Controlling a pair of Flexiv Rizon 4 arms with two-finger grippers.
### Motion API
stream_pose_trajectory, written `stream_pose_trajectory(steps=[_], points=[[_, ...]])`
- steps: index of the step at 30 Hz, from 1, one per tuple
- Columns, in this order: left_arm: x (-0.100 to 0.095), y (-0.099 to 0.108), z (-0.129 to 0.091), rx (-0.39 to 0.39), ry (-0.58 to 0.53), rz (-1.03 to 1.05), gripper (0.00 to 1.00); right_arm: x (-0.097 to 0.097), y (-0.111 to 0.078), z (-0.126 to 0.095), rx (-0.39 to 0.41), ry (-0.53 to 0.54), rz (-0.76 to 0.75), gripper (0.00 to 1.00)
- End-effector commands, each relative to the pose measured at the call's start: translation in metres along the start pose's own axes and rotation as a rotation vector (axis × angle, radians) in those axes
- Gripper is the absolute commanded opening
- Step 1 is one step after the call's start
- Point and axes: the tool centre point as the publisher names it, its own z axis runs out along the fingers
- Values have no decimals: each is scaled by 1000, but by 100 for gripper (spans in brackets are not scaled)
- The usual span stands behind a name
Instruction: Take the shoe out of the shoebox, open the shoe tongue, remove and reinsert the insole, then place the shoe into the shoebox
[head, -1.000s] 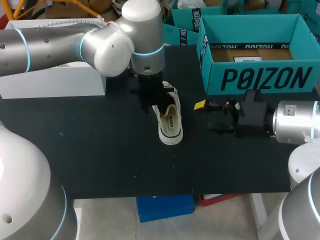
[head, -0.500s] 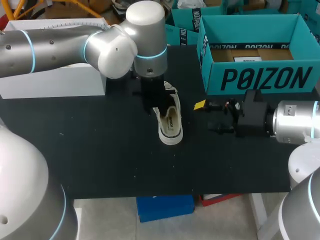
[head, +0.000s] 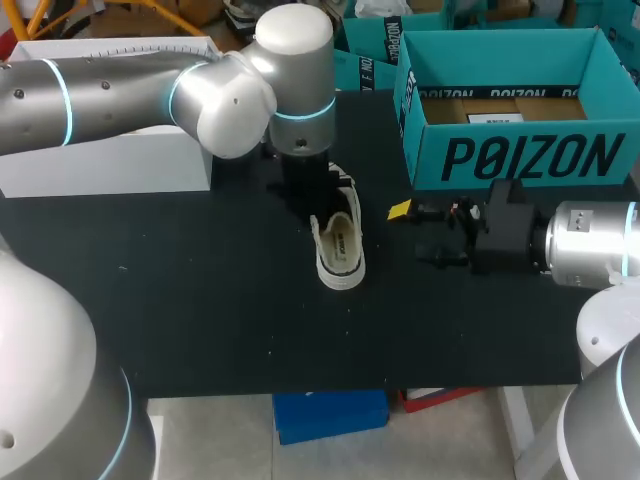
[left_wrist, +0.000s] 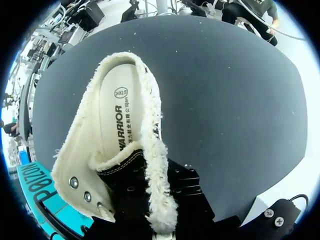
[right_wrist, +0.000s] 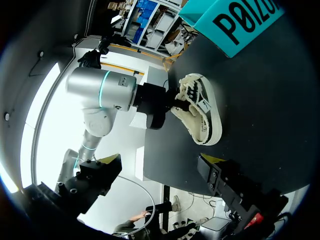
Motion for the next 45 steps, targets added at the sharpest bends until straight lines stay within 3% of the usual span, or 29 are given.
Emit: stream_pose_trajectory(steps=[1,12,30,36,45], points=[[6,1,-7,-2,-14,4,0,0,0,0,-1,-2,0,100],[6,7,-51,-1,-61,10,0,0,0,0,-1,-2,0,100],[11,38,-185,-149,-118,-72,0,0,0,0,-1,-2,0,100],[40,59,-225,-176,-167,-259,0,0,0,0,-1,-2,0,100],[119,102,-251,-194,-225,-551,0,0,0,0,-1,-2,0,100]])
